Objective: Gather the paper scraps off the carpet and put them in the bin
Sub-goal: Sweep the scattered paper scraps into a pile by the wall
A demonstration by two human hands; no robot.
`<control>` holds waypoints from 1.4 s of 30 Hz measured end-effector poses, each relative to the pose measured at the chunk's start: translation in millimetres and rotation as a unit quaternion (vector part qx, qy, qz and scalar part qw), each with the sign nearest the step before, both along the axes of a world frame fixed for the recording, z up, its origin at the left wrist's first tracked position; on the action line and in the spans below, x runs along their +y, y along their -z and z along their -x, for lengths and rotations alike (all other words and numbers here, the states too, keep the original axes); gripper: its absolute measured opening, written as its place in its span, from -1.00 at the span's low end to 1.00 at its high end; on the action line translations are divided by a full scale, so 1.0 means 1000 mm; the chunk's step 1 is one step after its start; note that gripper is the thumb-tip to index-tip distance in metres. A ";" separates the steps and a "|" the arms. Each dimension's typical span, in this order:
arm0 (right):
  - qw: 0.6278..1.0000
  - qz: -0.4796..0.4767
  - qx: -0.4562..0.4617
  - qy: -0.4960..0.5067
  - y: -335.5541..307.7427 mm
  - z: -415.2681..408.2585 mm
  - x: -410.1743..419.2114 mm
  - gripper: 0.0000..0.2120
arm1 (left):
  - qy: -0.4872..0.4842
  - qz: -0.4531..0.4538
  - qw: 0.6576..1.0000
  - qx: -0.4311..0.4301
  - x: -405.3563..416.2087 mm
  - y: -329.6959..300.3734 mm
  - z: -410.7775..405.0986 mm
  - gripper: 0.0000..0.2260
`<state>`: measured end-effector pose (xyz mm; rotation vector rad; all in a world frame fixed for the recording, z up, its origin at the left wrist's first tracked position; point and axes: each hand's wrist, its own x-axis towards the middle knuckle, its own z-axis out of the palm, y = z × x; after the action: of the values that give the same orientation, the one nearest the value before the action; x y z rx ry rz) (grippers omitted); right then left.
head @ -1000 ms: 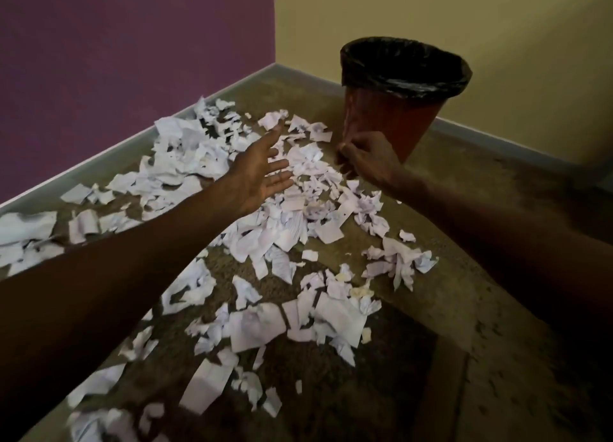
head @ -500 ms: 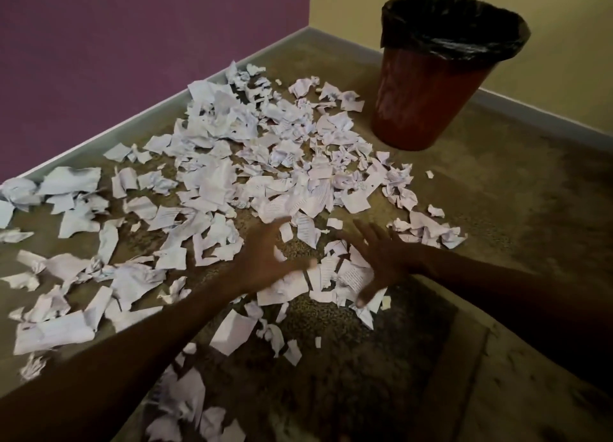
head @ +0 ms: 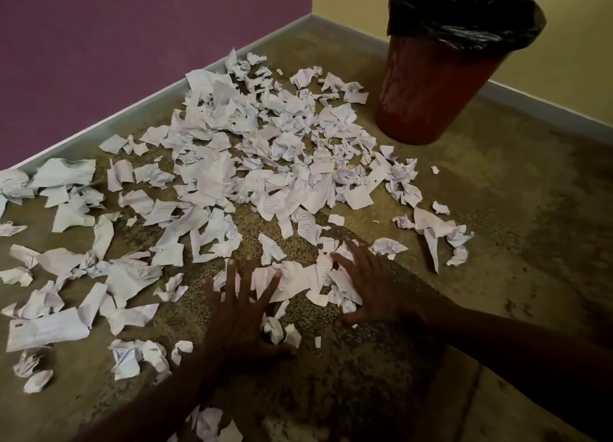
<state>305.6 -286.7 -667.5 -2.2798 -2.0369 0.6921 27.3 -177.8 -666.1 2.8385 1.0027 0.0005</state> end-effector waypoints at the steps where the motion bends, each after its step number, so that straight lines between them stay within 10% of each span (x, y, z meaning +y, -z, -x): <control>1: 1.000 -0.004 0.001 -0.005 0.001 0.004 0.003 0.17 | -0.018 0.009 1.000 0.009 0.003 0.001 -0.001 0.10; 13: 0.984 -0.057 -0.128 -0.111 -0.010 0.024 0.031 -0.34 | -0.006 0.028 0.999 0.027 0.026 0.006 -0.025 -0.16; 28: 0.976 -0.171 0.135 0.015 -0.018 0.009 0.048 -0.59 | 0.039 0.038 0.998 -0.035 0.063 0.002 -0.042 -0.73; 36: 0.874 -0.175 0.359 0.277 -0.053 0.005 0.078 -0.86 | -0.149 0.216 0.928 -0.265 0.069 -0.048 -0.060 -0.68; 42: 0.722 -0.129 0.536 0.418 -0.088 -0.002 0.089 -0.77 | -0.261 0.276 0.863 -0.334 0.082 -0.088 -0.089 -0.70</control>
<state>308.0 -197.7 -579.4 -1.6130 -0.4563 1.1054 116.4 -95.5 -578.5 1.7651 1.2738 0.5990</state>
